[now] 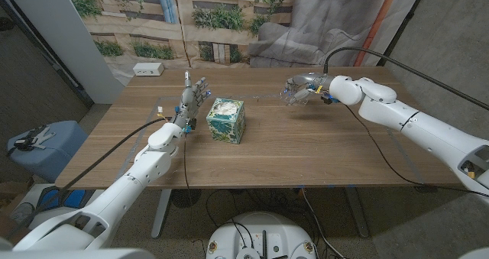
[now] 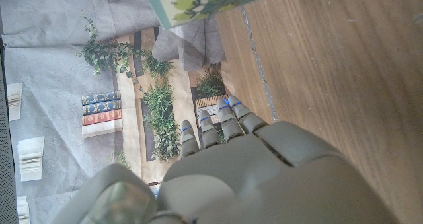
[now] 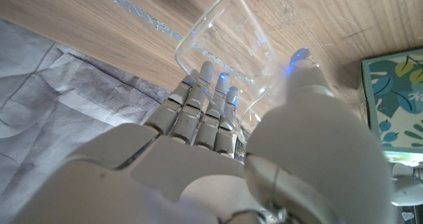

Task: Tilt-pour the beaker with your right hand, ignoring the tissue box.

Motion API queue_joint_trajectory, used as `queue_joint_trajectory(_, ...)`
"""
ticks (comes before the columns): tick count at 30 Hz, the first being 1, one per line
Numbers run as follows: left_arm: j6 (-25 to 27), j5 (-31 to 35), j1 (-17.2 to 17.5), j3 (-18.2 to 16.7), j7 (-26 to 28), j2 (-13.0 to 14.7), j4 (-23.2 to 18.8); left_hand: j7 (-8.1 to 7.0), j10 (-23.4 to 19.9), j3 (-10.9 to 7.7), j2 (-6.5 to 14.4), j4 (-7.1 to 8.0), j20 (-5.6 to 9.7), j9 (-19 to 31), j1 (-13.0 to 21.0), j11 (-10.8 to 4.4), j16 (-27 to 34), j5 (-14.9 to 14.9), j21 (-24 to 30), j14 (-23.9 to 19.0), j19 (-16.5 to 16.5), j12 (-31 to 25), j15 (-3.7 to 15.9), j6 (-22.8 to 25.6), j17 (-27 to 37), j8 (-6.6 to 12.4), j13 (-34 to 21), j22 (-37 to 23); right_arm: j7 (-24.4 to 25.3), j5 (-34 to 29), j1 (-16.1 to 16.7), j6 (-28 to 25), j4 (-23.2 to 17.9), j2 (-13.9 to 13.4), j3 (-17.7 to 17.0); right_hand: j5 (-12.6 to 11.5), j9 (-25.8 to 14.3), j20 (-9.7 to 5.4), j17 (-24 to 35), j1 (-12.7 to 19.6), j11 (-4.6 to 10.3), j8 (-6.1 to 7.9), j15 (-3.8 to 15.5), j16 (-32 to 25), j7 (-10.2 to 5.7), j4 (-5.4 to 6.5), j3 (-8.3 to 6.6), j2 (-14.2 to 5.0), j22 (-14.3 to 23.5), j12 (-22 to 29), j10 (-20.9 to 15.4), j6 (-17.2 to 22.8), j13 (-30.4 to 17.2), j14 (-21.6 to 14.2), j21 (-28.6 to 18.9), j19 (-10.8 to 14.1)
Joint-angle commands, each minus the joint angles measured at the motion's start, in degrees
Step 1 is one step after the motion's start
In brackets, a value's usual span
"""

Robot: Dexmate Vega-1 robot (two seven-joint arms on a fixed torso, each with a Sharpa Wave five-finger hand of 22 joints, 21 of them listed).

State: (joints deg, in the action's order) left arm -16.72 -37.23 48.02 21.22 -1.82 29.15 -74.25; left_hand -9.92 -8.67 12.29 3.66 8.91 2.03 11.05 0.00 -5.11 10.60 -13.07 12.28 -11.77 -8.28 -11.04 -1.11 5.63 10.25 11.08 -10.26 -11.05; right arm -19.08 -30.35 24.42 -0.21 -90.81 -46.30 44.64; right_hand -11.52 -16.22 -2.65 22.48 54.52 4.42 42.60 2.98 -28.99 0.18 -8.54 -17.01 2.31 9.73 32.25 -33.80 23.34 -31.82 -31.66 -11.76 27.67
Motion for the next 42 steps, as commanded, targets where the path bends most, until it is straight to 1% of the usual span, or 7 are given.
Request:
queue_joint_trajectory(1, 0.0, 0.0, 0.0, 0.0, 0.0, 0.0, 0.0, -0.35, -0.6, 0.43, 1.5, 0.08, 0.54, 0.2, 0.1, -0.02, 0.3, -0.3, 0.4, -0.3, -0.4, -0.4, -0.02, 0.0, 0.3, 0.43, -0.2, -0.2, -5.4, -5.6, -2.3, -0.3, -1.2, 0.1, 2.0, -0.5, 0.1, -2.12, 0.0, -1.8, 3.77, 0.43, 8.8, 0.0, -2.31, -0.08, -0.87, -7.08, 0.2, 0.4, -4.1, 2.2, -0.1, -0.7, 0.1, 0.7)
queue_joint_trajectory(7, 0.0, 0.0, 0.0, 0.0, 0.0, 0.0, 0.0, -0.36, -0.6, 0.43, 1.5, 0.08, 0.55, 0.2, 0.1, 0.04, 0.3, -0.3, 0.4, -0.3, -0.4, -0.3, 0.0, 0.1, 0.3, 0.43, -0.2, -0.2, -7.4, -8.5, -3.5, 0.4, -0.8, 0.5, 3.0, -0.6, 0.2, -2.23, 0.0, -1.6, 3.93, 0.49, 8.87, 0.1, -2.44, -0.22, -1.09, -7.34, 0.2, 0.5, -4.5, 2.2, -0.1, -1.0, 0.1, 0.8)
queue_joint_trajectory(8, 0.0, 0.0, 0.0, 0.0, 0.0, 0.0, 0.0, -0.32, -0.6, 0.43, 1.5, 0.08, 0.53, 0.2, 0.1, 0.07, 0.3, -0.3, 0.4, -0.4, -0.4, -0.4, 0.03, 0.0, 0.3, 0.42, -0.2, -0.2, -8.5, -12.0, -4.9, 2.1, -0.7, -0.2, 4.7, -0.6, 0.2, -2.25, 0.0, -1.6, 3.92, 0.54, 8.86, 0.2, -2.56, -0.24, -1.11, -7.35, 0.2, 0.4, -4.5, 2.3, -0.1, -1.0, 0.0, 0.9)
queue_joint_trajectory(17, 0.0, 0.0, 0.0, 0.0, 0.0, 0.0, 0.0, -0.4, -0.6, 0.43, 1.5, 0.08, 0.55, 0.2, 0.1, -0.02, 0.3, -0.3, 0.4, -0.4, -0.4, -0.3, 0.02, 0.0, 0.3, 0.39, -0.2, -0.2, -11.9, -15.1, -5.8, 1.8, -0.3, 1.2, 5.2, -0.7, 0.3, -2.36, 0.0, -1.4, 4.06, 0.86, 8.9, 0.3, -2.87, -0.39, -1.29, -7.5, 0.2, 0.5, -5.0, 2.9, -0.1, -1.5, 0.0, 1.3)
queue_joint_trajectory(30, 0.0, 0.0, 0.0, 0.0, 0.0, 0.0, 0.0, -0.35, -0.6, 0.43, 1.5, 0.08, 0.64, 0.2, 0.1, 0.04, 0.3, -0.3, 0.4, -0.4, -0.4, -0.3, 0.03, 0.1, 0.3, 0.44, -0.2, -0.2, -17.9, -20.3, -8.3, 1.8, 1.2, 3.0, 7.4, -0.8, 0.5, -2.41, 0.0, -1.5, 4.41, 1.12, 8.82, 0.5, -3.08, -0.35, -1.41, -7.78, 0.2, 0.3, -5.4, 3.3, 0.1, -1.8, 0.0, 1.3)
queue_joint_trajectory(39, 0.0, 0.0, 0.0, 0.0, 0.0, 0.0, 0.0, -0.36, -0.6, 0.43, 1.5, 0.08, 0.58, 0.2, 0.1, -0.04, 0.3, -0.3, 0.4, -0.4, -0.4, -0.3, -0.01, 0.0, 0.3, 0.42, -0.2, -0.2, -21.0, -24.3, -9.0, -0.8, 1.6, 4.4, 8.8, -0.8, 0.6, -2.41, 0.1, -2.2, 4.13, 1.16, 8.57, 0.7, -2.97, 0.0, -1.24, -7.94, 0.2, -0.1, -4.8, 3.1, 0.1, -1.7, 0.1, 1.1)
queue_joint_trajectory(42, 0.0, 0.0, 0.0, 0.0, 0.0, 0.0, 0.0, -0.37, -0.6, 0.43, 1.5, 0.09, 0.57, 0.2, 0.1, -0.01, 0.3, -0.3, 0.4, -0.5, -0.4, -0.3, -0.01, 0.1, 0.3, 0.43, -0.2, -0.2, -21.4, -24.5, -9.4, -0.4, 2.2, 4.8, 9.1, -0.8, 0.7, -2.29, 0.2, -2.4, 4.02, 1.14, 8.54, 0.7, -2.96, 0.07, -1.16, -7.96, 0.2, -0.2, -4.7, 3.0, 0.1, -1.7, 0.2, 1.0)
